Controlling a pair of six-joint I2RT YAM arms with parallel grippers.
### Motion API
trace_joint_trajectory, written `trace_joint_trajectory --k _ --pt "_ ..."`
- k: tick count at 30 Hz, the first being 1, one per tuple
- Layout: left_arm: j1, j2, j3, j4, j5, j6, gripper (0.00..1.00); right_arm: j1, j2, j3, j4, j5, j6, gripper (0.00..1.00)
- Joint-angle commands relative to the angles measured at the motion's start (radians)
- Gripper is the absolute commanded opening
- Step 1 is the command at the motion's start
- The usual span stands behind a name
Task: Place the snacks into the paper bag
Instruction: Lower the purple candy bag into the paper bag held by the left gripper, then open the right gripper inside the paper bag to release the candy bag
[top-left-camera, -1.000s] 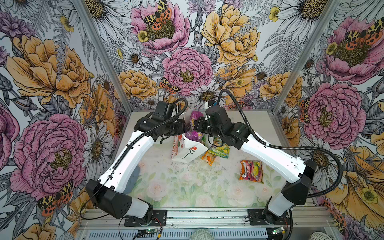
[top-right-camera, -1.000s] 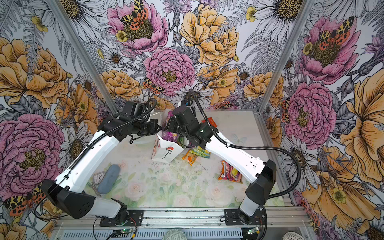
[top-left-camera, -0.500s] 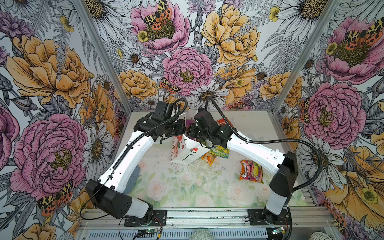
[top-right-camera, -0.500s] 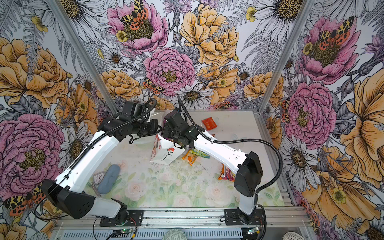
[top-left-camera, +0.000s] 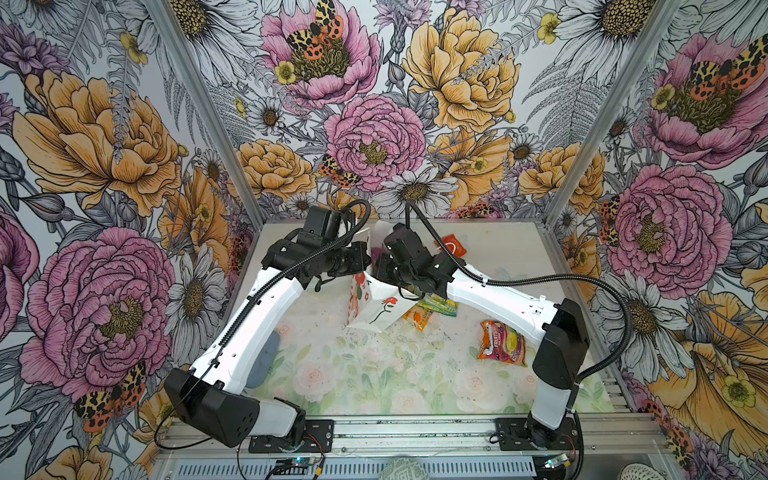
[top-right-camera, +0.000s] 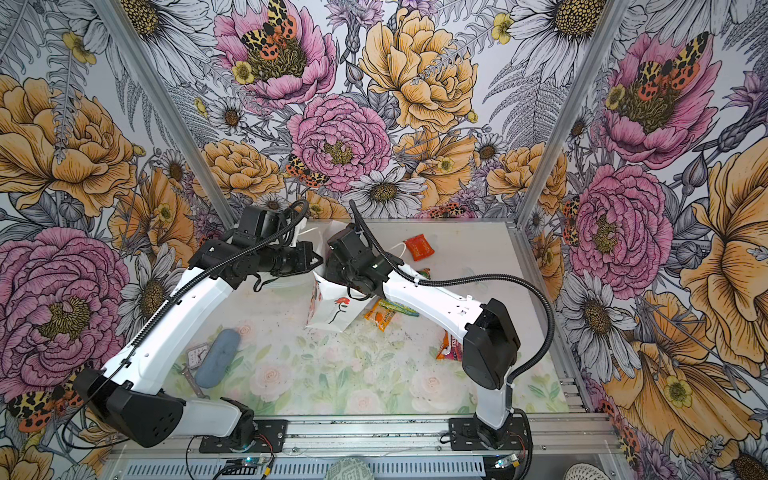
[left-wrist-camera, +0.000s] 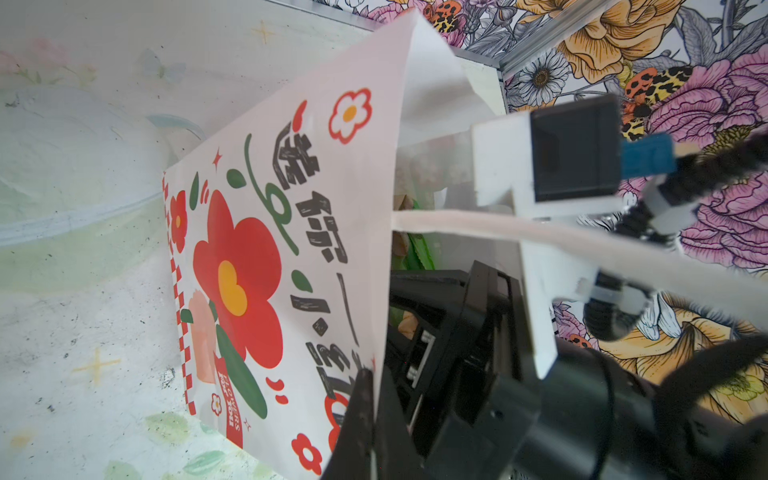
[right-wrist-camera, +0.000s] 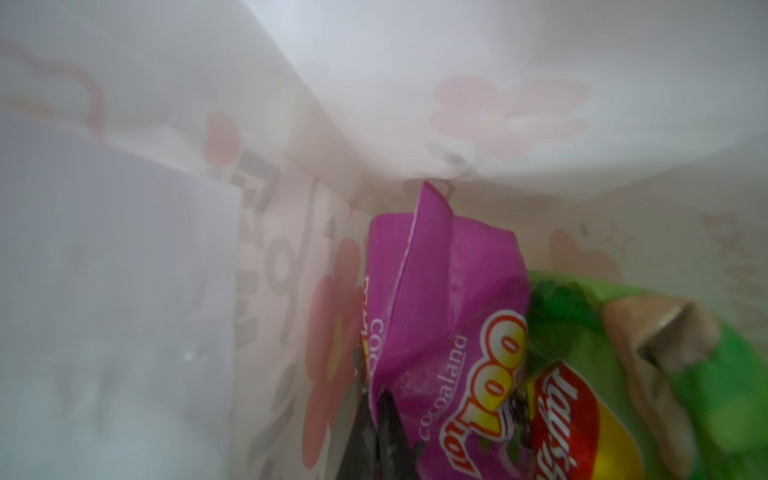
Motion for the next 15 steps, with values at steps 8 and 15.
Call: trace_joint_trajectory --k 8,15 --pt "0.031 -0.048 -0.031 0.099 0.058 0.031 0.0 -0.051 -0.009 -0.013 0.016 0.018 -0.017 0.0" --pt "0.035 -0.039 -0.05 0.115 0.085 0.05 0.0 -0.111 0.011 -0.005 0.017 -0.113 -0.017 0.0"
